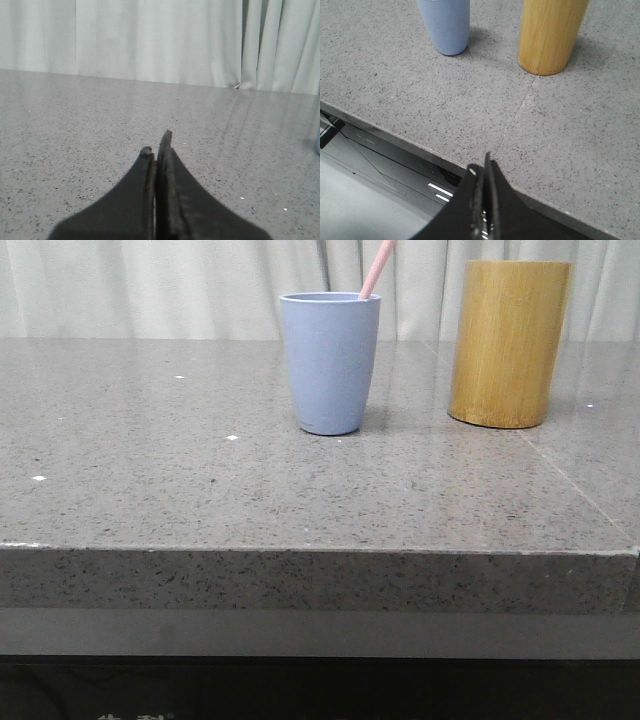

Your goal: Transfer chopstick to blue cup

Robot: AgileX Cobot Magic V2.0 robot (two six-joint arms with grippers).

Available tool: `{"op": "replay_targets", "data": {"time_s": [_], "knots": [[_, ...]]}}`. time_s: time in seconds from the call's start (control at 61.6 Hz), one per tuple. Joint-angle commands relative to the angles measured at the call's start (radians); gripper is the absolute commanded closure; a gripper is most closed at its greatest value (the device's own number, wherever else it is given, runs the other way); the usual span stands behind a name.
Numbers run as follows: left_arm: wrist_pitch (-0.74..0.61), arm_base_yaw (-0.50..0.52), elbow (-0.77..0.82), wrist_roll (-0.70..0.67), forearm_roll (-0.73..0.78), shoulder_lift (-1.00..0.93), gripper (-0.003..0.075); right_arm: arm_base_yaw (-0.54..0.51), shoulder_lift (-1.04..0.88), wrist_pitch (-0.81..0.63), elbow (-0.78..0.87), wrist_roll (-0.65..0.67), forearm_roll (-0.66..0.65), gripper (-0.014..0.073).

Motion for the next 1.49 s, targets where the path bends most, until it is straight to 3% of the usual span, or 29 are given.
{"op": "replay_targets", "data": {"time_s": [0.0,0.73,0.812,0.876,1.185,1.428,1.477], "knots": [[-0.085,0.002,0.013,-0.005,-0.012,-0.024,0.0739,-0.007,0.003,-0.072,-0.023,0.002,0.009,0.0659],[-0.085,0.002,0.013,-0.005,-0.012,-0.023,0.0739,-0.007,0.002,-0.073,-0.023,0.002,0.009,0.0659],[-0.085,0.002,0.013,-0.005,-0.012,-0.023,0.0739,-0.019,-0.031,-0.095,0.003,-0.003,-0.035,0.0659],[-0.085,0.002,0.013,-0.005,-0.012,-0.023,0.0739,-0.065,-0.072,-0.159,0.055,-0.003,-0.055,0.0659],[-0.085,0.002,0.013,-0.005,-0.012,-0.023,0.0739,-0.238,-0.357,-0.711,0.517,-0.005,-0.056,0.0659],[-0.085,0.002,0.013,-0.005,-0.012,-0.023,0.0739,-0.244,-0.472,-0.905,0.727,-0.004,-0.054,0.0659],[-0.085,0.002,0.013,-0.005,-0.012,-0.023,0.0739,-0.247,-0.485,-0.879,0.722,-0.004,-0.053,0.0659]]}}
